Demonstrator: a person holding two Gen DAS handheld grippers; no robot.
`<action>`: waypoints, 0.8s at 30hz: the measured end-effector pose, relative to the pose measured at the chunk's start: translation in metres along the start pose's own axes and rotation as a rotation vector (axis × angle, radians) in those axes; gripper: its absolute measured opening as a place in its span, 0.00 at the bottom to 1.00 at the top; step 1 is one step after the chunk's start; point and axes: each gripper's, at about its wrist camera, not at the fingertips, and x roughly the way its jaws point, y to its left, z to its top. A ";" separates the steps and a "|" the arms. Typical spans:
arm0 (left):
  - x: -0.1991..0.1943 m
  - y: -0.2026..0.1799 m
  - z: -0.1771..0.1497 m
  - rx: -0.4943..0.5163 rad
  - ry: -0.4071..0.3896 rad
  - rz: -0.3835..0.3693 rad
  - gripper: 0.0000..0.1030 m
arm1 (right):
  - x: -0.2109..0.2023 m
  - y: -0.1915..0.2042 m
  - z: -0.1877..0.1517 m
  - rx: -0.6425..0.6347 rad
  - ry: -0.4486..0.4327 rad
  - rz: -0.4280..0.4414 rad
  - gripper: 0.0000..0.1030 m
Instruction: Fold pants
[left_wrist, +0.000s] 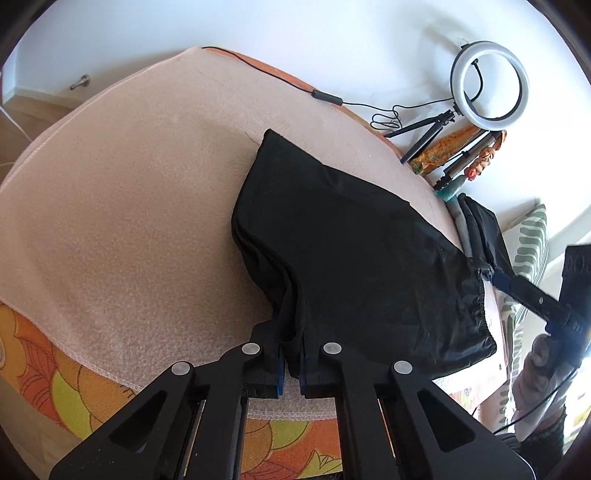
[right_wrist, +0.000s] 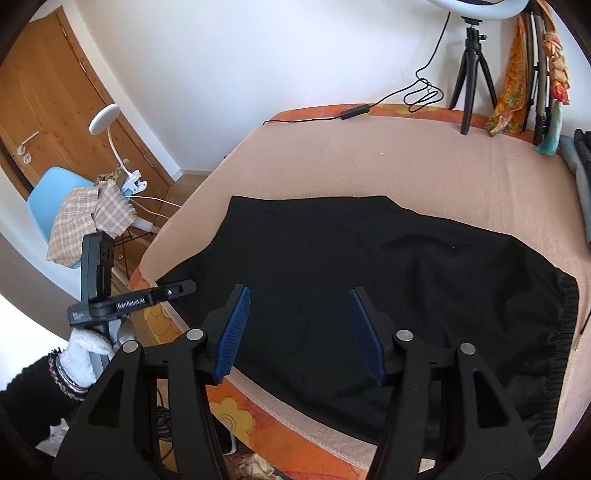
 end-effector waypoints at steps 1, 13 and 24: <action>-0.002 -0.003 0.000 0.014 -0.008 -0.003 0.03 | 0.009 0.003 0.010 0.019 0.013 0.028 0.63; -0.007 -0.014 0.001 0.051 -0.040 -0.032 0.03 | 0.148 0.106 0.055 -0.022 0.312 0.118 0.66; -0.013 -0.013 0.002 0.058 -0.050 -0.049 0.03 | 0.245 0.141 0.057 -0.116 0.494 -0.049 0.66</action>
